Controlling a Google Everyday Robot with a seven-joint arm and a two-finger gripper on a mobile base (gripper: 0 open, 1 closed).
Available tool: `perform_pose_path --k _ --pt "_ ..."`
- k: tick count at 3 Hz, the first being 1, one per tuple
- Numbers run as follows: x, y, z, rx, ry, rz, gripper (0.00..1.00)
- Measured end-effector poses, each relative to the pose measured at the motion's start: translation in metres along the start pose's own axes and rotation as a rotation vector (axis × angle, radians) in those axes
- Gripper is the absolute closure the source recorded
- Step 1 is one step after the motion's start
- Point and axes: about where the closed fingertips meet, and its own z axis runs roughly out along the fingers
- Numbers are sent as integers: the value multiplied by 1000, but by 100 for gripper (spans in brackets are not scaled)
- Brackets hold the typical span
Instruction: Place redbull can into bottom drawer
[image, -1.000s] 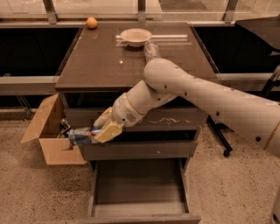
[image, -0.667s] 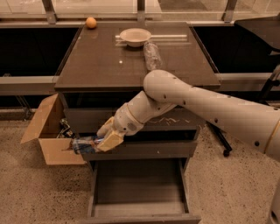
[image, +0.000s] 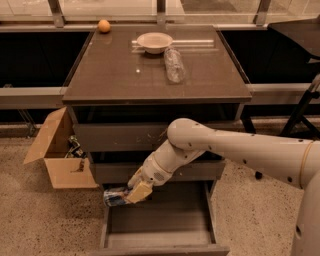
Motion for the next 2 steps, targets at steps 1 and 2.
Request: perform_pose_path --k 1,2 --pt "3 -1 2 7 14 3 100" --pt "18 -7 12 36 72 14 100"
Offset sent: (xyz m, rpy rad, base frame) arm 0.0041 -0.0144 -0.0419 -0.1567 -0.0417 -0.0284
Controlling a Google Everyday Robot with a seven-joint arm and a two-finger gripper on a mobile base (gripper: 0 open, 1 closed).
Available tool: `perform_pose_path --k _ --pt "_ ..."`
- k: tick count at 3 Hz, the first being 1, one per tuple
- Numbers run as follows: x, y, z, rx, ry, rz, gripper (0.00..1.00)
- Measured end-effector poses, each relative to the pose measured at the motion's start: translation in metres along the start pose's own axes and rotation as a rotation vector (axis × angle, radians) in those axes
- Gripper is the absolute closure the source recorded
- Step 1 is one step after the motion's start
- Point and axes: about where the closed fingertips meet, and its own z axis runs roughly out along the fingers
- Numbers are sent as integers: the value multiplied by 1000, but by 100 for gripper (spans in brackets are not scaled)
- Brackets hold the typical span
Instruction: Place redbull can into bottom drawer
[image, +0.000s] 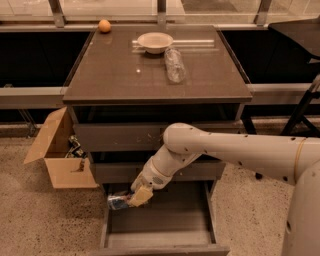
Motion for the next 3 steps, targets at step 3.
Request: perform_pose_path --k 3 --pt "134 -45 55 147 149 93 100"
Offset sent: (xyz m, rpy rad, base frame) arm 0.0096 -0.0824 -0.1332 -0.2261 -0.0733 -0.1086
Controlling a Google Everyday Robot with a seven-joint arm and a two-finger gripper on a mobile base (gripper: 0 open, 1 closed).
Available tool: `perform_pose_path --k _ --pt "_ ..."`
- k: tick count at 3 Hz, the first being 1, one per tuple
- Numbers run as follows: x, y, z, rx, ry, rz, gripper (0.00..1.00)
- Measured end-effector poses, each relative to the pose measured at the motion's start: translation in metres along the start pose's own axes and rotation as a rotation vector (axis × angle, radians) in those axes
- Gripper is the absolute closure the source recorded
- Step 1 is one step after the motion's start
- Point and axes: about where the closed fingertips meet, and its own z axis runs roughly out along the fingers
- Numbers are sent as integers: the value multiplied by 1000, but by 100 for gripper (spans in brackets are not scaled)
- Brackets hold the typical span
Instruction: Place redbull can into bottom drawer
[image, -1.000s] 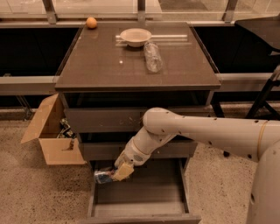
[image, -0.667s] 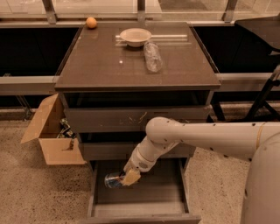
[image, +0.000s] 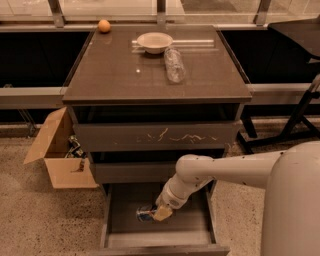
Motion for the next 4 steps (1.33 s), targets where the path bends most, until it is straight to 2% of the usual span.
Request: perform_pose_path --k 1,2,3,4 --pt "0 -1 1 2 -2 0 100" --pt "6 -7 13 14 22 -4 100" --pt "31 -21 43 14 63 -38 100" --pt "60 -39 71 23 75 -62 100"
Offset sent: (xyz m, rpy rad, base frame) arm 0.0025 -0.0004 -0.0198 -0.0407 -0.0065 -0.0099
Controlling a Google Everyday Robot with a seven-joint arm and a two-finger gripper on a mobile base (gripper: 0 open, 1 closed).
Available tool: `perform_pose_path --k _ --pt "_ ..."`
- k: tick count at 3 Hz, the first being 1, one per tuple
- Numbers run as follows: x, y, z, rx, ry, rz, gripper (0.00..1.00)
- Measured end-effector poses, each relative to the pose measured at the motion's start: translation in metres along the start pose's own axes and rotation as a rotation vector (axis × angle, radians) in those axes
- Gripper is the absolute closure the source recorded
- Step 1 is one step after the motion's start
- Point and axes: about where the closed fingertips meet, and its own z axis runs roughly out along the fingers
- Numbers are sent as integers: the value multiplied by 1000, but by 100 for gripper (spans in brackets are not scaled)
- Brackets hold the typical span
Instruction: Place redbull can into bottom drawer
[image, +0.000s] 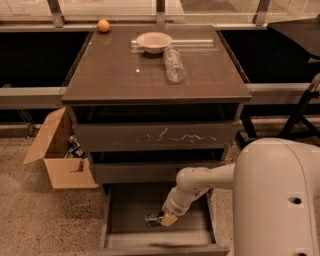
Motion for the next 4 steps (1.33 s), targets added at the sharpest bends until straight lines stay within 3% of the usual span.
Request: perform_pose_path --k 2,3,4 --pt "42 -26 53 -31 -59 5 100" --pt "56 -39 73 -55 -93 28 85" --pt "68 -53 88 -81 -137 59 62"
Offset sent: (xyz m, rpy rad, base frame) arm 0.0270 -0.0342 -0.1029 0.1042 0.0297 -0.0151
